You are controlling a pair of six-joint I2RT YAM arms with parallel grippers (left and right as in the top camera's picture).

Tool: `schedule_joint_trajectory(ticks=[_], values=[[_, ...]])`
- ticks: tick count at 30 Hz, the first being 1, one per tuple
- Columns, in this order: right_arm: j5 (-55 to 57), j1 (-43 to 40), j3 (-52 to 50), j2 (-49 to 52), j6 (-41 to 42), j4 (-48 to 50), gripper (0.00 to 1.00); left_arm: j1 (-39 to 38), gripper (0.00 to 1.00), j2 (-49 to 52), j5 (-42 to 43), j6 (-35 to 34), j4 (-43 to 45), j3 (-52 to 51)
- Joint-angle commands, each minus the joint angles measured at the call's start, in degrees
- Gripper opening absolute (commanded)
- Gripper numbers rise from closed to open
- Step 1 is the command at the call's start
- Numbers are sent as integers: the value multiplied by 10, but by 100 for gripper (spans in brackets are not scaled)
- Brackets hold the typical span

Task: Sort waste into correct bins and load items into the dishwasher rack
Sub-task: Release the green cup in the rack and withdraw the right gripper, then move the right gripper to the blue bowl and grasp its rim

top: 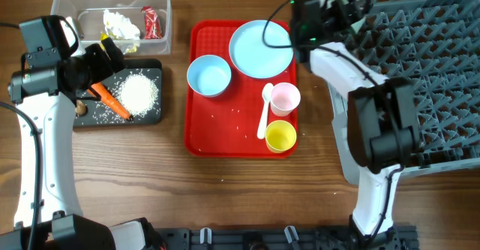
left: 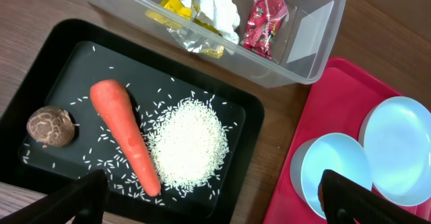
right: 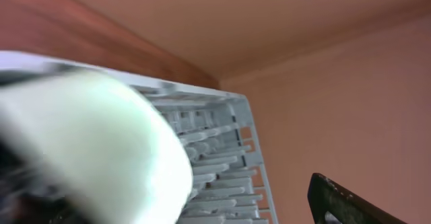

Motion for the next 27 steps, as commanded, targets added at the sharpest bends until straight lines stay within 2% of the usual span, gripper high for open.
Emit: schedule_joint_trajectory(ticks=[1, 4, 12, 20, 23, 27], values=[[-19, 36, 1, 8, 67, -36, 90, 3, 100, 2, -1, 7, 0, 5], [-28, 47, 1, 7, 101, -53, 90, 3, 100, 2, -1, 7, 0, 5], [-28, 50, 1, -5, 104, -29, 90, 3, 100, 2, -1, 7, 0, 5], [-54, 62, 1, -85, 170, -33, 88, 3, 100, 2, -1, 7, 0, 5], [-152, 86, 1, -131, 235, -120, 85, 3, 100, 2, -1, 7, 0, 5], [-484, 118, 1, -177, 324, -272, 82, 3, 100, 2, -1, 7, 0, 5]])
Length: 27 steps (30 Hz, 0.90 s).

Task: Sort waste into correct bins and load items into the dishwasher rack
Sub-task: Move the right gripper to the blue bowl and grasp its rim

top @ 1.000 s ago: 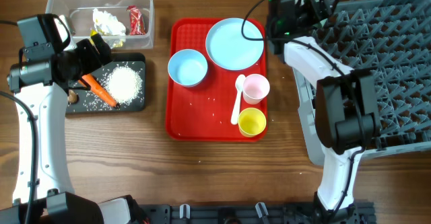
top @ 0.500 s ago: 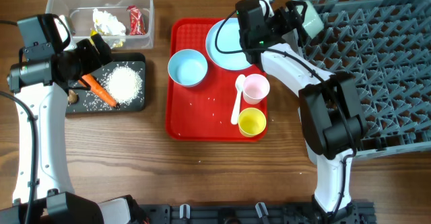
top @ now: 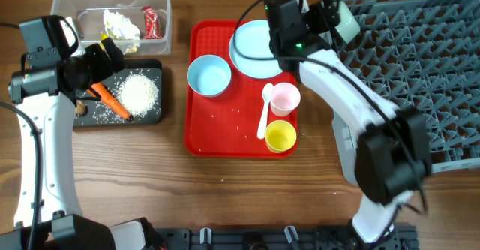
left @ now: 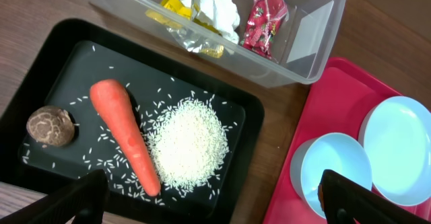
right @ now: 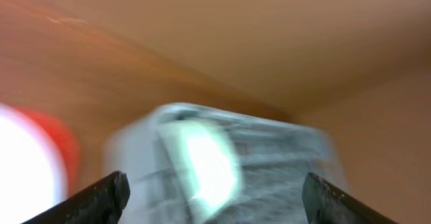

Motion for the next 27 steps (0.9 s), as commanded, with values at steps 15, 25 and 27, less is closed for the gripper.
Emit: schedule_joint_trajectory(ticks=[15, 25, 27], values=[[-577, 73, -14, -3, 407, -120, 47, 3, 100, 2, -1, 7, 0, 5], [-573, 79, -21, 71, 490, -123, 33, 3, 100, 2, -1, 7, 0, 5], [-573, 79, -21, 78, 490, -123, 33, 3, 100, 2, -1, 7, 0, 5]])
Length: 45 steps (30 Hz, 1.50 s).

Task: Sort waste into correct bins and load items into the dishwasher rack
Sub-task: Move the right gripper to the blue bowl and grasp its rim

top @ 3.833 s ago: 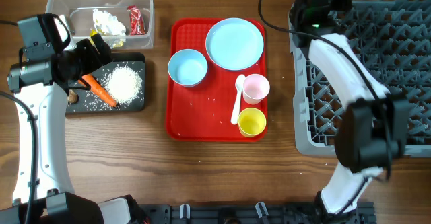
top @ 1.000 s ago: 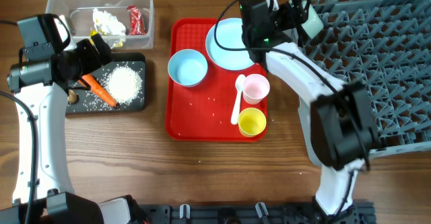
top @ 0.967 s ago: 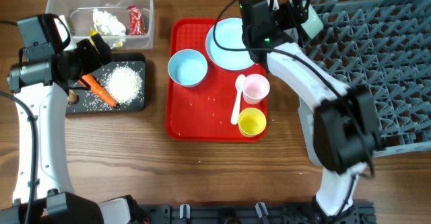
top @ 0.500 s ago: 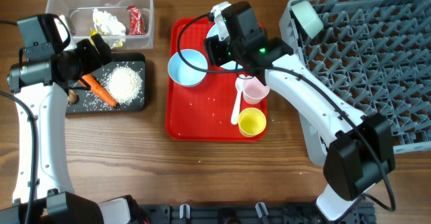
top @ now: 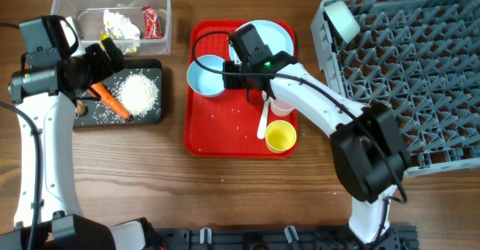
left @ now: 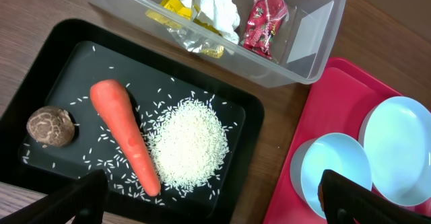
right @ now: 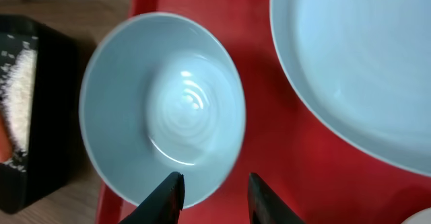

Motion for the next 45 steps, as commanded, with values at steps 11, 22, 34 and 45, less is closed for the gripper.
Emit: schedule_joint_trajectory(ticks=[11, 22, 34, 45], values=[[5, 2, -3, 43, 28, 17, 30, 3, 100, 2, -1, 7, 0, 5], [13, 2, -3, 45, 38, 28, 16, 3, 100, 2, -1, 7, 0, 5], [9, 2, -3, 69, 39, 45, 14, 3, 100, 2, -1, 7, 0, 5], [87, -12, 18, 1, -35, -2, 4, 3, 100, 2, -1, 7, 0, 5]])
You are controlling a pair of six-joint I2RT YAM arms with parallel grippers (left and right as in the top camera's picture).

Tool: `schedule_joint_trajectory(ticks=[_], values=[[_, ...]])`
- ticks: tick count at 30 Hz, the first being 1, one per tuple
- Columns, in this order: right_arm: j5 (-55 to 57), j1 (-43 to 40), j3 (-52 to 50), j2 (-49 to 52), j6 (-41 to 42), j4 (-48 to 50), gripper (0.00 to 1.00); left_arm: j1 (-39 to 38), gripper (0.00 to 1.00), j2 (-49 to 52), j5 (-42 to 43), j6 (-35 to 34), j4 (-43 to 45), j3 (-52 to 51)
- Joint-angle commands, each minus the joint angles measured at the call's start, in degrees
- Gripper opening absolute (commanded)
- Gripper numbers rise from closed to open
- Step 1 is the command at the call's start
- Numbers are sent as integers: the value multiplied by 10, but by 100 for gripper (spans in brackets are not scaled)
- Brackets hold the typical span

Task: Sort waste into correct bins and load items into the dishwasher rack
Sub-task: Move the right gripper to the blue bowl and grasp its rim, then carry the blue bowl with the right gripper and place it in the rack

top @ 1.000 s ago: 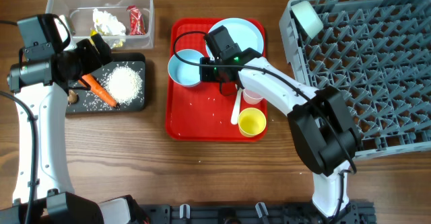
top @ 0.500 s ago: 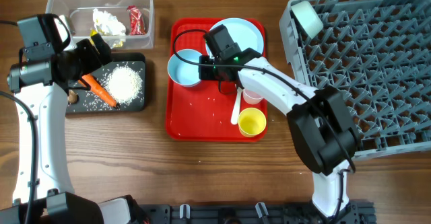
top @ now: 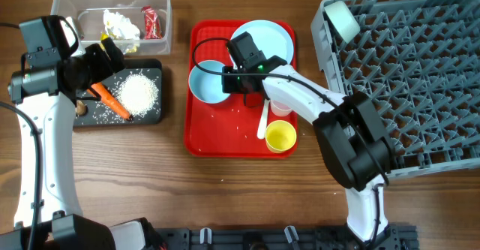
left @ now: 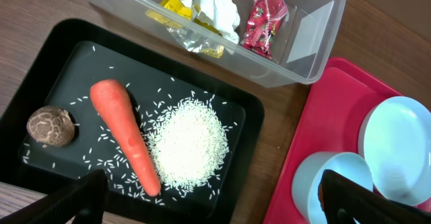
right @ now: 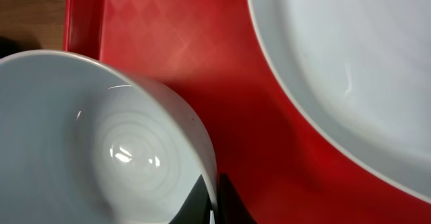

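Observation:
On the red tray (top: 202, 141) my right gripper (top: 238, 76) is shut on the right rim of the light blue bowl (top: 207, 83), which is tipped. In the right wrist view the bowl (right: 101, 150) has its rim pinched between the fingertips (right: 222, 197), and the light blue plate (right: 350, 69) lies beside it. A pink cup (top: 283, 102), a white spoon (top: 262, 121) and a yellow cup (top: 280, 136) share the tray. My left gripper (left: 212, 183) hangs open over the black tray (left: 81, 49), which holds a carrot (left: 124, 133), a mushroom (left: 50, 126) and rice (left: 188, 143).
The grey dishwasher rack (top: 405, 70) fills the right side, with a pale cup (top: 341, 19) in its near-left corner. A clear bin (top: 111, 10) at the back left holds a tissue, a red wrapper and yellow scraps.
My right gripper was open just above the blue bowl; it is now shut on the bowl's right rim and the bowl is tipped. The left arm has not moved.
My right gripper was at the rack's left corner with a pale cup close in front of it. Then it was open and backed off, the cup left in the rack. Then it was over the blue bowl on the tray, and now it grips the rim.

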Motion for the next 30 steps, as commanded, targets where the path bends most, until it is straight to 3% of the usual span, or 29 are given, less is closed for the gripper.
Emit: schedule_joint_trajectory(ticks=[1, 6, 12, 22, 30], values=[[106, -15, 23, -77, -70, -51, 4, 3, 100, 2, -1, 7, 0, 5], [335, -47, 25, -212, -122, -152, 4, 3, 100, 2, -1, 7, 0, 5], [563, -95, 25, -312, -164, -200, 4, 3, 100, 2, -1, 7, 0, 5], [841, -175, -1, -273, -185, -199, 4, 3, 100, 2, -1, 7, 0, 5], [849, -186, -2, -214, -212, -210, 4, 3, 100, 2, -1, 7, 0, 5]])
